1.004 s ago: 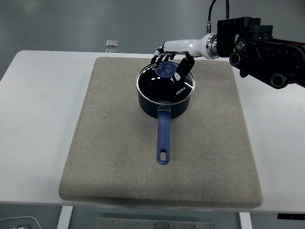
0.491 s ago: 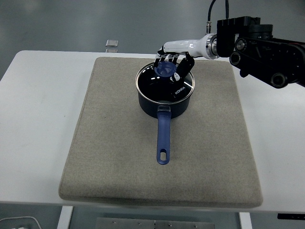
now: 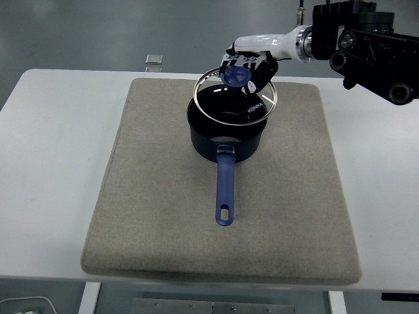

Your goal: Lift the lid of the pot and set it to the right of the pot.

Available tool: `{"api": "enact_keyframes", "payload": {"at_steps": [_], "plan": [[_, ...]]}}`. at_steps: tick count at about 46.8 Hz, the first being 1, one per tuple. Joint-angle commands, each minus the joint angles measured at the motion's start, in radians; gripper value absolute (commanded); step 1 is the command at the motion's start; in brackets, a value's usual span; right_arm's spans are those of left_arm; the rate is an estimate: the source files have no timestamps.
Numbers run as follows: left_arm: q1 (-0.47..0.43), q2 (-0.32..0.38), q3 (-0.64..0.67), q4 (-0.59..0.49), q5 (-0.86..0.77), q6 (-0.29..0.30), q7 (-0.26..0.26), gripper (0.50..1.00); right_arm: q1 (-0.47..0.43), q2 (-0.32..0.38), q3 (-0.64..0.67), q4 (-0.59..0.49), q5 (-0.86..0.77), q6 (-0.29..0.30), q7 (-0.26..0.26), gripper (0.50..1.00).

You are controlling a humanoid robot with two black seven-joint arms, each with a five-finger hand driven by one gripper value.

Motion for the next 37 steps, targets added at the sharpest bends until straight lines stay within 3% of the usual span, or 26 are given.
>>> {"api": "enact_keyframes", "payload": {"at_steps": [1,15,24,31,37], "plan": [[0.0,0.0,0.0,0.0,0.0,0.0,0.0,1.0,-0.003,-0.037,0.0,-0.004,0.001,0.0,-0.001,0.5],[0.0,0.0,0.0,0.0,0.0,0.0,0.0,1.0,-0.039,-0.141,0.005,-0.077,0.036,0.0,-0.001,0.5],[0.0,0.0,0.0,0.0,0.0,0.0,0.0,1.0,-0.122,-0.143,0.005,-0.138,0.077,-0.018,0.0,0.5],[0.0,0.0,0.0,0.0,0.0,0.0,0.0,1.0,-0.184,-0.126,0.006,-0.162,0.077,-0.081,0.004,0.5],[0.0,0.0,0.0,0.0,0.0,0.0,0.0,1.0,-0.214,-0.12,0.005,-0.162,0.079,-0.099,0.007,0.5]]}}
